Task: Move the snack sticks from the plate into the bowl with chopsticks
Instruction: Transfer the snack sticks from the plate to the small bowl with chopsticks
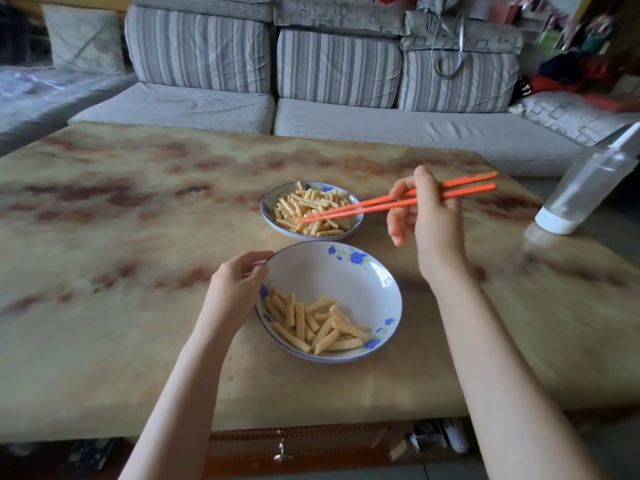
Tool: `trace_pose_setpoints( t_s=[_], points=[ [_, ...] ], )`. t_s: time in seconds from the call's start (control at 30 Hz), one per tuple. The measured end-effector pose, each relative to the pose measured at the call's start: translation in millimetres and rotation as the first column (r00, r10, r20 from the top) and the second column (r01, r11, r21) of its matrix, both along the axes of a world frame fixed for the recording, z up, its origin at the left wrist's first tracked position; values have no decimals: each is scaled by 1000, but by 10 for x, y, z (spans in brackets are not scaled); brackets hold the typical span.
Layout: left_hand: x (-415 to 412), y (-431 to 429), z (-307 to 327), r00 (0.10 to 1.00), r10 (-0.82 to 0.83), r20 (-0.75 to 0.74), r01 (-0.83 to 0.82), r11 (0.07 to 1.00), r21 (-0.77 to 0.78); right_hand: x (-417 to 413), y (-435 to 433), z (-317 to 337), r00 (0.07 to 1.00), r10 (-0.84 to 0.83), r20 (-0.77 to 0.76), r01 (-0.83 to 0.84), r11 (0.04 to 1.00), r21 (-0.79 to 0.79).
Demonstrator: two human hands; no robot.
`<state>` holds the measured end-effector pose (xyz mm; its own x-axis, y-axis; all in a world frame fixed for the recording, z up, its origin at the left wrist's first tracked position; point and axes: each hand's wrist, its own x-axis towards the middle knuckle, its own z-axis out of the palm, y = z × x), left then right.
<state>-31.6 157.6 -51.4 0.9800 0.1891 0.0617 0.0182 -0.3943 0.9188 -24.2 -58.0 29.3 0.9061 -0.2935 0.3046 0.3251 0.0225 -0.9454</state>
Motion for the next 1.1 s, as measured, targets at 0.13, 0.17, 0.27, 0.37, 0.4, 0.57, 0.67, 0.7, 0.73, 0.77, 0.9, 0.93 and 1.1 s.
trace_pose_setpoints(
  t_s=[0.13, 0.17, 0.27, 0.37, 0.4, 0.57, 0.67, 0.7, 0.73, 0.77, 0.9, 0.93, 1.1],
  points=[
    [-19, 3, 9, 1000, -6, -7, 6, 1000, 2, -227, -148, 90, 981, 183, -71, -191, 973, -128],
    [-24, 2, 11, 1000, -7, -10, 7, 1000, 6, -259, -171, 109, 975, 206, -88, -218, 962, -167],
    [-38, 0, 13, 1000, -10, -13, 10, 1000, 5, -288, -198, 128, 967, 221, -129, -245, 945, -216],
    [-40, 4, 8, 1000, -14, -15, 14, 1000, -3, -279, -182, 105, 963, 219, -158, -251, 942, -225],
    [-39, 5, 7, 1000, -14, -16, 14, 1000, -3, -276, -173, 95, 961, 226, -162, -259, 939, -227],
    [-27, 9, 5, 999, -10, -30, 10, 1000, 2, -271, -98, 83, 945, 271, -181, -310, 919, -244],
    [-24, 8, 5, 999, -8, -35, 8, 1000, 2, -268, -69, 89, 941, 284, -185, -324, 914, -245],
    [-24, 9, 6, 999, -8, -37, 8, 1000, 5, -272, -59, 93, 940, 287, -185, -327, 910, -253],
    [-24, 13, 5, 999, -8, -38, 8, 1000, 8, -275, -51, 92, 939, 290, -184, -331, 907, -260],
    [-24, 14, 5, 999, -8, -39, 9, 1000, 8, -277, -43, 90, 937, 297, -185, -338, 903, -266],
    [-32, 10, 14, 999, -11, -40, 11, 1000, 7, -269, -2, 50, 929, 317, -193, -362, 888, -283],
    [-33, 10, 15, 999, -8, -42, 8, 1000, 5, -264, 2, 39, 931, 312, -190, -356, 894, -274],
    [-35, 9, 14, 999, -10, -37, 10, 1000, -1, -235, -52, 33, 955, 266, -130, -285, 944, -167]
  ],
)
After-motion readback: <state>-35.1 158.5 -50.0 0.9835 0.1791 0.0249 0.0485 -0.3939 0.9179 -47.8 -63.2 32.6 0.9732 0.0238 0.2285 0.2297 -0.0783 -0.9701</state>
